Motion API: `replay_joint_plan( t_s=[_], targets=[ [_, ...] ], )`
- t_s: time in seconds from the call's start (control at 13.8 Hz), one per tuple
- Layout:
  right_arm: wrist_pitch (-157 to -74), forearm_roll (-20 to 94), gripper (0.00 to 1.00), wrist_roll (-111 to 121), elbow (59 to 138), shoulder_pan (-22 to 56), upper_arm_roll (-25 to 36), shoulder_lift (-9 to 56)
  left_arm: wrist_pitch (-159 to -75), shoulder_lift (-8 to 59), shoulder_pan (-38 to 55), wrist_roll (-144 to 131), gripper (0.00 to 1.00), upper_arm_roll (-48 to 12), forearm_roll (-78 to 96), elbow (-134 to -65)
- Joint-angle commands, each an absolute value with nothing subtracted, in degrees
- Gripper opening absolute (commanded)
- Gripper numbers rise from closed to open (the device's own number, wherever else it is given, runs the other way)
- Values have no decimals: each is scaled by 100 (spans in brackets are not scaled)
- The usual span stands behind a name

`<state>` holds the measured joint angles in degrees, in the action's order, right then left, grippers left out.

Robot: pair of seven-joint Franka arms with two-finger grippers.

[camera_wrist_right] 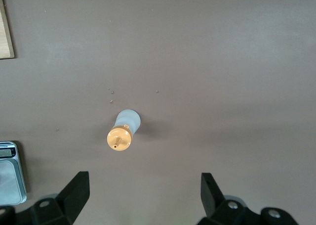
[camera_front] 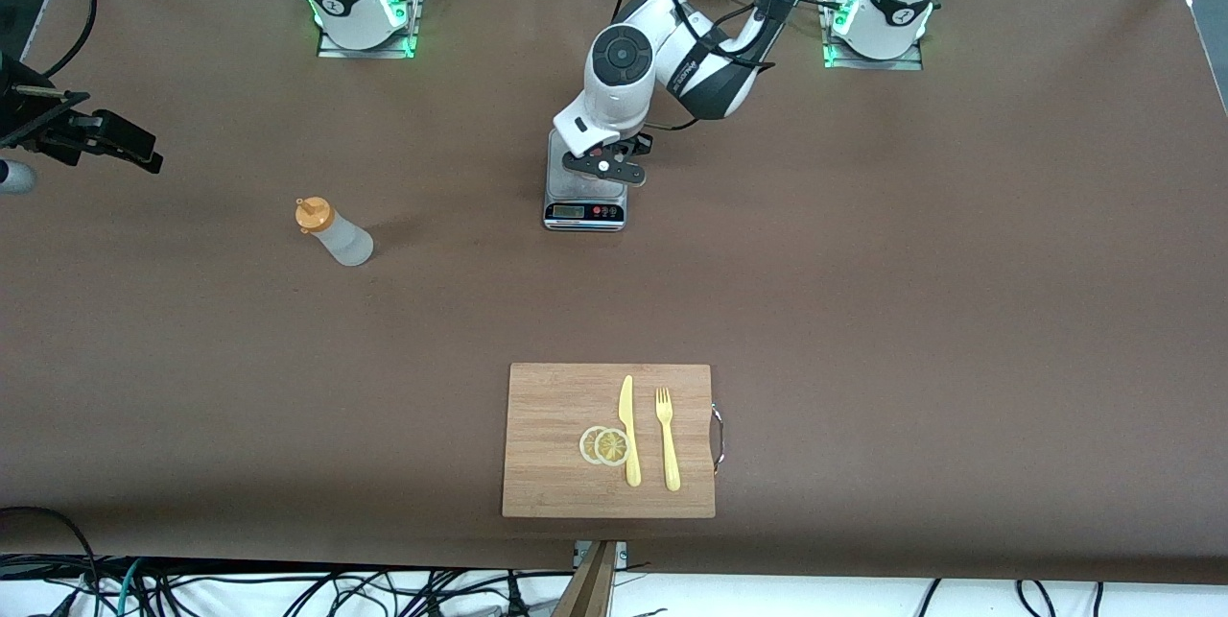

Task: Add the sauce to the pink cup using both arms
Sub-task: 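Carry the pink cup with the left gripper onto the kitchen scale, then open the left gripper and lift it away from the cup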

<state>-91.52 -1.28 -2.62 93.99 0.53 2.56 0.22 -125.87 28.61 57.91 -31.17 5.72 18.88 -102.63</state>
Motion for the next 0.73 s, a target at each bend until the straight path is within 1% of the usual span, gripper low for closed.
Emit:
replay_joint_plan(
  t_s=[0.0, 0.15, 0.29, 0.51, 0.65],
  targets=[
    [-9097, -44, 100, -176, 9352, 26, 264, 18, -12542, 2971, 5880, -3129, 99, 694, 2013, -10072],
    [-9097, -44, 100, -176, 9352, 26, 264, 18, -12472, 2892, 5845, -3120, 100, 721, 2021, -9915],
    [-9097, -44, 100, -176, 9352, 26, 264, 18, -12210, 2734, 5792, -3111, 100, 764, 2030, -9783],
    [-9070, 78, 100, -89, 9387, 26, 264, 70, -11174, 2462, 5468, -3103, 100, 948, 2092, -9195],
    [-9044, 229, 100, 384, 9387, 9, 290, 219, -10751, 2225, 5379, -3050, 100, 1272, 1995, -8957]
  ],
)
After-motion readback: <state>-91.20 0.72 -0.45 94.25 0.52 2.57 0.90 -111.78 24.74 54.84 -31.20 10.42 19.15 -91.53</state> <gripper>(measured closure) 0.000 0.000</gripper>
